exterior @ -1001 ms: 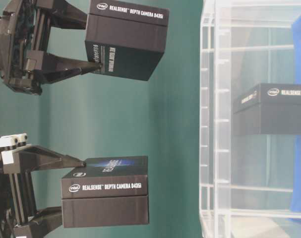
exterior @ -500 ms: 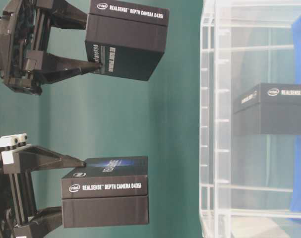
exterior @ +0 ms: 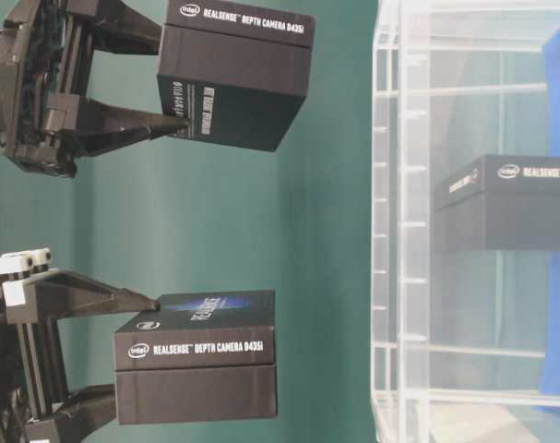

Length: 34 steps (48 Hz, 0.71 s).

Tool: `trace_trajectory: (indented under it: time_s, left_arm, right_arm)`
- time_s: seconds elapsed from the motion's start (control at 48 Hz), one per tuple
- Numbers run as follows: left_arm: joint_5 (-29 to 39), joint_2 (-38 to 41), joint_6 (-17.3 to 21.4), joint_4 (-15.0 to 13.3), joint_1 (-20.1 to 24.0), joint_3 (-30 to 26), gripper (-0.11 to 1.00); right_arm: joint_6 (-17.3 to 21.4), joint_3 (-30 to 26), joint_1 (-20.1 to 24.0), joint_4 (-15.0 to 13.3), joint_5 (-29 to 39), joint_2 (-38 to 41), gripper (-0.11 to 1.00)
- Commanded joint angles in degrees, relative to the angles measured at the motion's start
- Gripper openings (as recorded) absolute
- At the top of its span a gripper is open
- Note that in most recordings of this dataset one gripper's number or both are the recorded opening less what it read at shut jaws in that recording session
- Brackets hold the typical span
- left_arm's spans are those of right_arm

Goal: Take the box out of the case with both arms.
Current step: 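Hold both boxes raised above the bin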

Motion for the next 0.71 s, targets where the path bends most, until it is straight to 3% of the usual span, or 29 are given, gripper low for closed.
trace_trajectory:
  time_s: [0.0, 0.688]
  left_arm:
    - [-0.2, -1.0, -0.1, 0.2, 0.1, -1.3, 0.64]
    - [-0.2, -1.0, 0.7, 0.2, 0.1, -1.4, 0.64]
  right_arm:
    - [-0.1, -1.5, 0.3, -0.2, 0.1, -0.8, 0.65]
    - [0.2, -1.5, 0.4, 0.9, 0.1, -0.8, 0.65]
